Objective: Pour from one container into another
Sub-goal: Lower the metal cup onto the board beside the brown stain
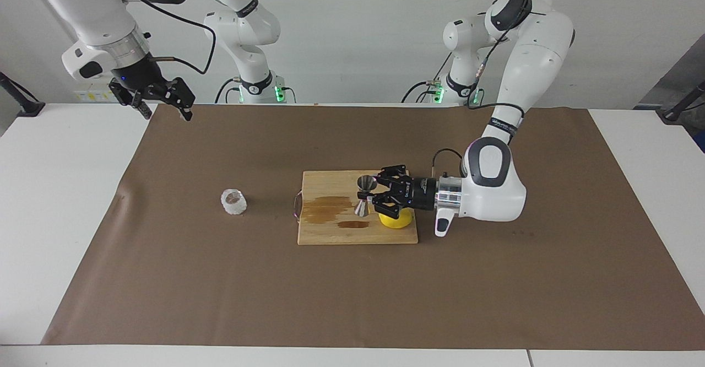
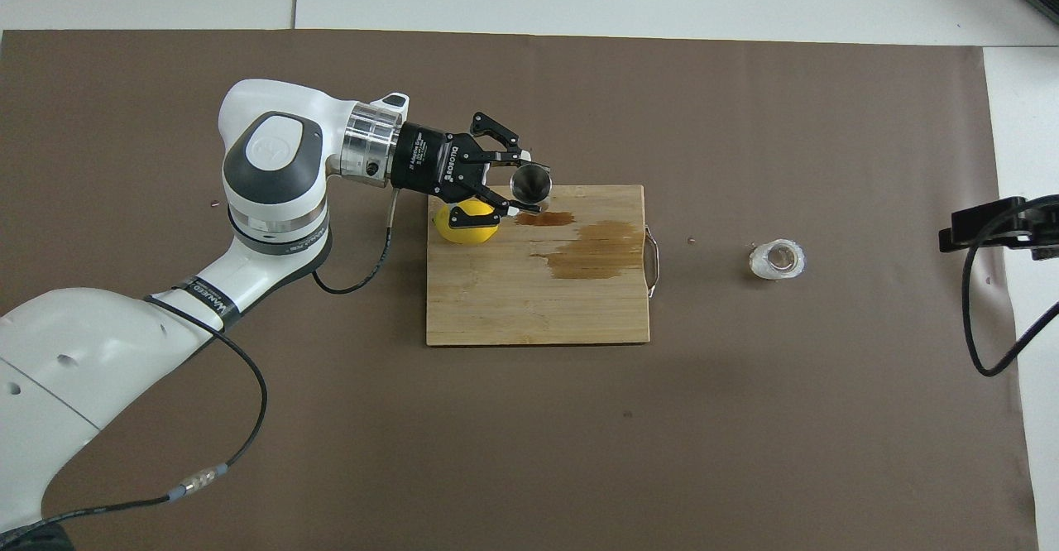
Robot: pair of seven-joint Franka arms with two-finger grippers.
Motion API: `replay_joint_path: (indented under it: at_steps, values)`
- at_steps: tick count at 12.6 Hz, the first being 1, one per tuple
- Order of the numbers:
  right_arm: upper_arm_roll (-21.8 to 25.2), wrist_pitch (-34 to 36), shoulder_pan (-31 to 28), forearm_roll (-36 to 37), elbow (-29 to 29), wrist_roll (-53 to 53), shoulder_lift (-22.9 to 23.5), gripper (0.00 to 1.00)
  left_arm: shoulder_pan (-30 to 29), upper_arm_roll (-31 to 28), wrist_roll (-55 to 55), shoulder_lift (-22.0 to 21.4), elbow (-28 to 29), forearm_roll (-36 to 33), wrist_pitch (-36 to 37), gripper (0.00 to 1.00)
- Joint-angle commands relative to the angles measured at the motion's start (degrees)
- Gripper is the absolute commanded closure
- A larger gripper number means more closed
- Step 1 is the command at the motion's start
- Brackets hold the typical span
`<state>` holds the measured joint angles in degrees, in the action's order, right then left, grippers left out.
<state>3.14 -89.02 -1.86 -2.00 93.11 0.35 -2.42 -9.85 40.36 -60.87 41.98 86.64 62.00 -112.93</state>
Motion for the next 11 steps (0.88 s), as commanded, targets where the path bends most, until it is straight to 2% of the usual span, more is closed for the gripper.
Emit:
replay_joint_path:
  at_steps: [1, 4, 6, 11]
  values:
    - [-0.07, 1.04, -0.25, -0.9, -0.64, 0.53, -0.04, 0.0, 2.02, -1.07, -0.13, -3.04, 4.23, 1.89, -4.3, 1.0]
    - [-0.07, 1.13, -0.25, -0.9, -0.56, 0.53, -0.04, 0.0, 4.22, -0.98, 0.32, -2.87, 6.17, 2.76, -7.21, 1.0]
    - [-0.07, 1.13, -0.25, -0.9, -0.56, 0.53, -0.04, 0.0, 5.63, -0.98, 0.75, -3.04, 9.06, 8.1, -8.35, 1.0]
    - [-0.07, 1.13, -0.16, -0.9, -0.56, 0.53, -0.04, 0.0, 5.02, -0.98, 5.75, -6.03, 15.92, 12.88, -8.89, 1.0]
